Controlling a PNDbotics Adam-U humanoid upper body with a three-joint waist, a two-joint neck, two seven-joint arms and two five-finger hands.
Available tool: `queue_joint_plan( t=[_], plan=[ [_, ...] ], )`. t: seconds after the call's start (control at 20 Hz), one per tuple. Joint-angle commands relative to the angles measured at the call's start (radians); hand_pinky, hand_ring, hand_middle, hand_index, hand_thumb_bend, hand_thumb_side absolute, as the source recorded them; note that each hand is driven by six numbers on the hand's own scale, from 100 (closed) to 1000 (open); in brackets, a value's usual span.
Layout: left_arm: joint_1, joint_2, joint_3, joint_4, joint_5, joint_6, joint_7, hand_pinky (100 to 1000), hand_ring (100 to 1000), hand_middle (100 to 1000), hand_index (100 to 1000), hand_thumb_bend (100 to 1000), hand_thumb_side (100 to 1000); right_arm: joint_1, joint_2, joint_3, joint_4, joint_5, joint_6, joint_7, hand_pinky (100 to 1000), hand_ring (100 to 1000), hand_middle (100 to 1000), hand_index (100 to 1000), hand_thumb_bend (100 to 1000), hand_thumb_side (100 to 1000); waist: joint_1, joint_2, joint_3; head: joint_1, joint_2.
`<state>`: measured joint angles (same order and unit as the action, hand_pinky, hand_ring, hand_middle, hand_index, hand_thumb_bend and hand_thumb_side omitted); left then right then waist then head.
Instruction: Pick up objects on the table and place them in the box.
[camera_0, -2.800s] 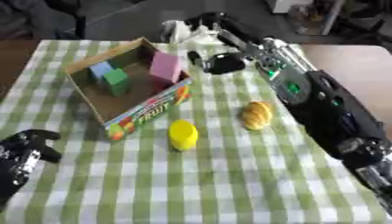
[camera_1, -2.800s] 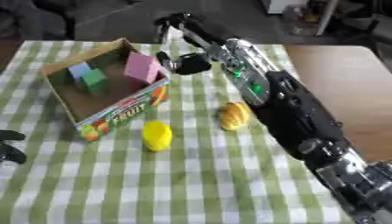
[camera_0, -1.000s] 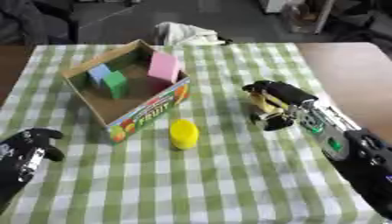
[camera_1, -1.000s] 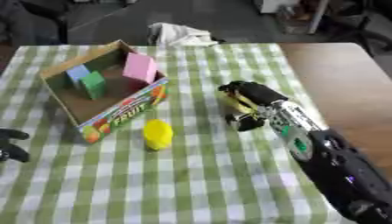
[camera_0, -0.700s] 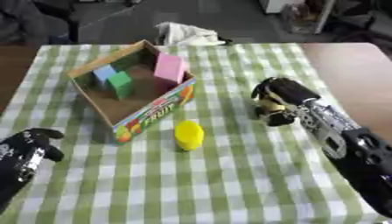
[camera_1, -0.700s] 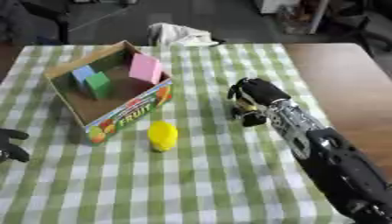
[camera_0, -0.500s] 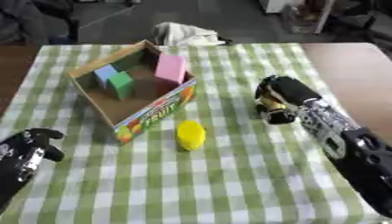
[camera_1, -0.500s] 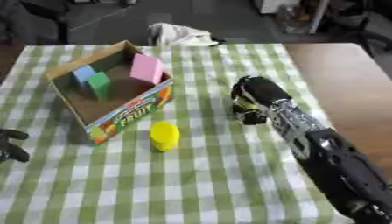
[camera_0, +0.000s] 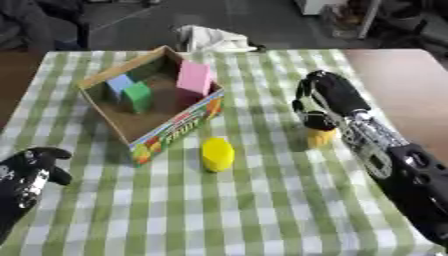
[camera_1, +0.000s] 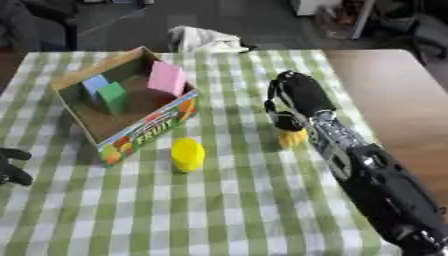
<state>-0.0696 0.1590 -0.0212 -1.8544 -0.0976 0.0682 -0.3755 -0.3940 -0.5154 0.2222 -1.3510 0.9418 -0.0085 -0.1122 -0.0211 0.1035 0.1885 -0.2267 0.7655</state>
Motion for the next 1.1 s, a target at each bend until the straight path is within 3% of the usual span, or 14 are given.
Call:
queue_joint_plan(
  t=[0.05, 0.15, 0.3, 0.4, 0.8, 1.1],
  plan=[
    [-0.005, 0.015, 0.006, -0.014, 0.005, 0.000, 0.003, 583, 529, 654, 706, 100, 610, 0.002, -0.024, -0.019, -0.044, -0.045, -0.026, 0.114, 735, 885, 791, 906, 223, 294, 0.000, -0.012, -0.001, 0.001, 0.005],
    [-0.005, 0.015, 0.007, -0.014, 0.005, 0.000, 0.003, 583, 529, 654, 706, 100, 610, 0.015, -0.024, -0.037, -0.071, -0.089, -0.040, 0.224, 794, 947, 870, 956, 222, 451, 0.000, -0.012, -0.003, 0.003, 0.005],
    [-0.004, 0.015, 0.009, -0.015, 0.004, 0.001, 0.005, 584, 529, 654, 706, 100, 611, 0.035, -0.031, -0.075, -0.120, -0.134, -0.048, 0.359, 825, 981, 910, 969, 214, 505, -0.001, -0.012, -0.005, 0.005, 0.005],
    [-0.004, 0.015, 0.010, -0.015, 0.004, 0.001, 0.006, 584, 528, 654, 706, 100, 611, 0.053, -0.034, -0.103, -0.155, -0.147, -0.039, 0.402, 828, 986, 914, 969, 212, 507, -0.001, -0.011, -0.007, 0.008, 0.005],
    [-0.001, 0.016, 0.016, -0.015, 0.002, 0.004, 0.012, 584, 527, 653, 706, 100, 615, 0.182, -0.036, -0.198, -0.307, -0.171, 0.008, 0.416, 834, 992, 907, 962, 196, 490, -0.007, -0.008, -0.022, 0.016, 0.005],
    [-0.003, 0.016, 0.019, -0.017, -0.001, 0.007, 0.015, 584, 527, 653, 706, 100, 618, 0.307, -0.001, -0.234, -0.412, -0.158, 0.028, 0.429, 837, 997, 905, 959, 185, 506, -0.014, -0.003, -0.033, 0.020, 0.005]
  ],
)
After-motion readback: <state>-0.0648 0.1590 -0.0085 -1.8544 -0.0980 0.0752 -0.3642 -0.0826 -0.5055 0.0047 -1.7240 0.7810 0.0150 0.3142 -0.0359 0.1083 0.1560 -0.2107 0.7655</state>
